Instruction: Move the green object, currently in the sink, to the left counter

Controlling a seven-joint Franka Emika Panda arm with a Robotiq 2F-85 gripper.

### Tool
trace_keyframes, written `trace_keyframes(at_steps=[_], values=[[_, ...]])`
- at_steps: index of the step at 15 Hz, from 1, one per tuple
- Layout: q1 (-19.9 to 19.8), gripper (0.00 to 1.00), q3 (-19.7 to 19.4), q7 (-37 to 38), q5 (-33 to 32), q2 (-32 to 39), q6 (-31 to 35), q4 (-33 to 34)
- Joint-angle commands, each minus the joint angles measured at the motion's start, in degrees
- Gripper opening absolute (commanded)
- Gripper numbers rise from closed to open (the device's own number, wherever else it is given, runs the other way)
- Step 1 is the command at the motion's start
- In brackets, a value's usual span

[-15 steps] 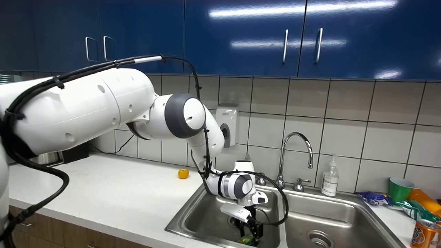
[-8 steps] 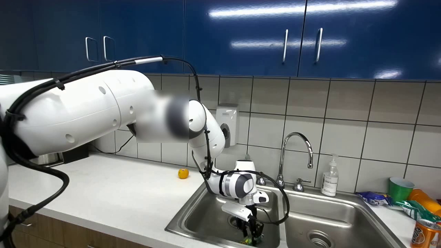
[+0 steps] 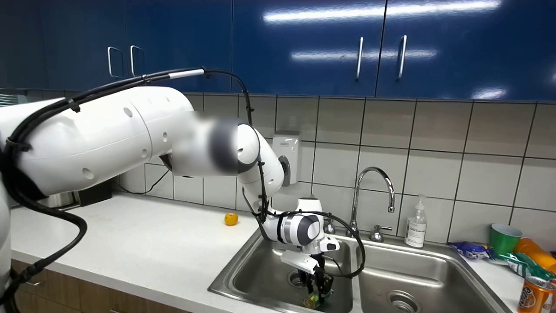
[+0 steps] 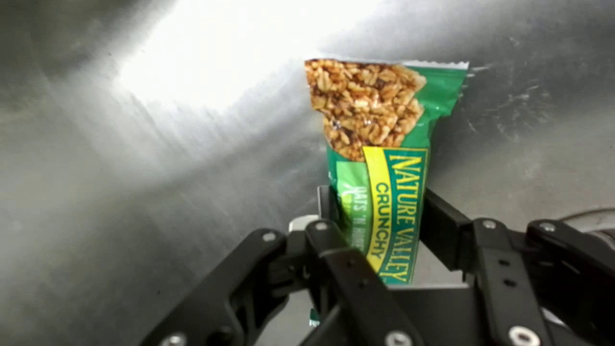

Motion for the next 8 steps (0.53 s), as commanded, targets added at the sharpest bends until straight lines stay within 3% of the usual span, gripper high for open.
trace_keyframes(at_steps=[1,8], values=[[0.8,0.19,0.1,0.1,0.3,-4.8,0.0,-3.5],[1.7,0.19,-0.2,0.4,-0.1,-10.5,0.9,-8.2]])
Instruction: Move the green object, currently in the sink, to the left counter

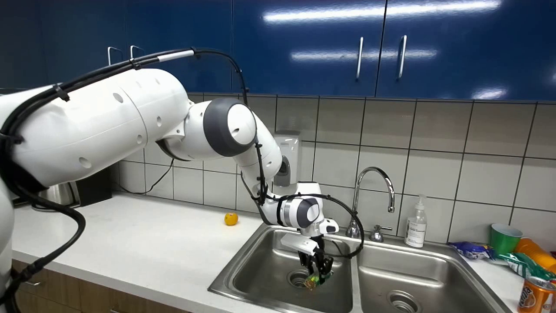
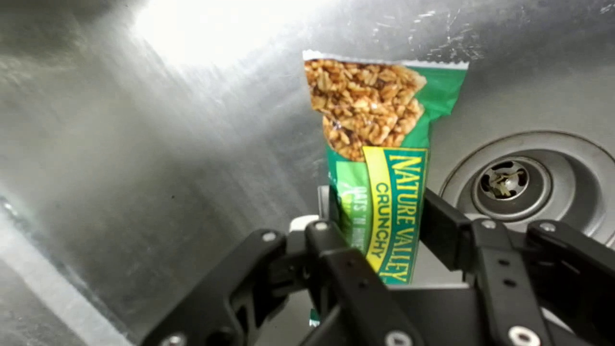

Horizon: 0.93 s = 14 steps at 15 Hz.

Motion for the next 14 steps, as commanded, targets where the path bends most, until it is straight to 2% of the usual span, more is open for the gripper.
trace_keyframes(at_steps=[1,14], values=[[0.7,0.19,-0.2,0.3,-0.1,-5.5,1.0,-6.0],[5.0,0.19,-1.7,1.1,-1.5,-19.2,4.5,-21.6]])
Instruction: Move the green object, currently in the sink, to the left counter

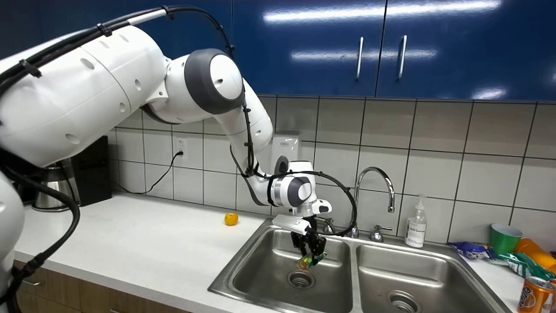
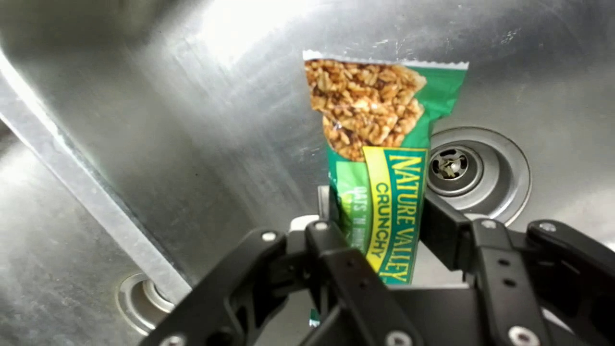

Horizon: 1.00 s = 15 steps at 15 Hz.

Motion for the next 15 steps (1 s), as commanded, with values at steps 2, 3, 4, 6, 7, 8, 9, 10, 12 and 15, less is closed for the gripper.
trace_keyframes(at_steps=[2,3,4,6,7,8,9,10,12,15], values=[[2.4,0.19,-1.2,1.2,-1.6,-7.7,2.8,-9.5],[2.8,0.19,-1.4,1.2,-1.9,-8.7,3.2,-10.6],[3.2,0.19,-1.5,1.2,-2.1,-9.6,3.4,-11.7],[4.0,0.19,-1.9,1.2,-2.7,-11.6,4.0,-14.2],[4.6,0.19,-2.1,1.4,-3.1,-12.7,4.4,-15.5],[5.0,0.19,-2.2,1.4,-3.5,-13.7,4.5,-16.6],[5.7,0.19,-2.5,1.7,-4.1,-14.6,5.0,-17.9],[6.2,0.19,-2.8,1.8,-4.7,-15.4,5.2,-18.9],[7.1,0.19,-2.9,1.9,-5.8,-17.2,5.8,-21.3],[8.7,0.19,-3.2,2.0,-7.6,-19.6,6.9,-24.8]])
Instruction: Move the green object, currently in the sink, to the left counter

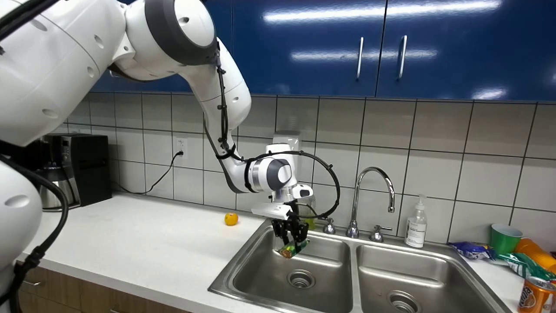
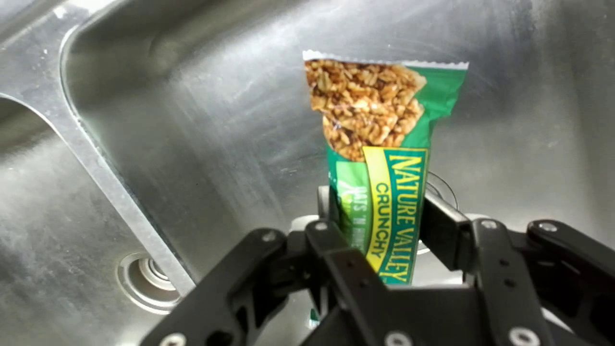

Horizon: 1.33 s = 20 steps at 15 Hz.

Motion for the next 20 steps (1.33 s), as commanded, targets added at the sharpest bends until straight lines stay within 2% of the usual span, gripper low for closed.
trace_keyframes(at_steps=[1,13,20], values=[[2.2,0.19,-0.7,1.5,-3.5,-5.1,1.9,-6.6],[7.2,0.19,1.3,0.2,-8.8,-11.0,5.2,-15.8],[8.2,0.19,4.1,-1.5,-9.4,-12.7,7.2,-19.2]])
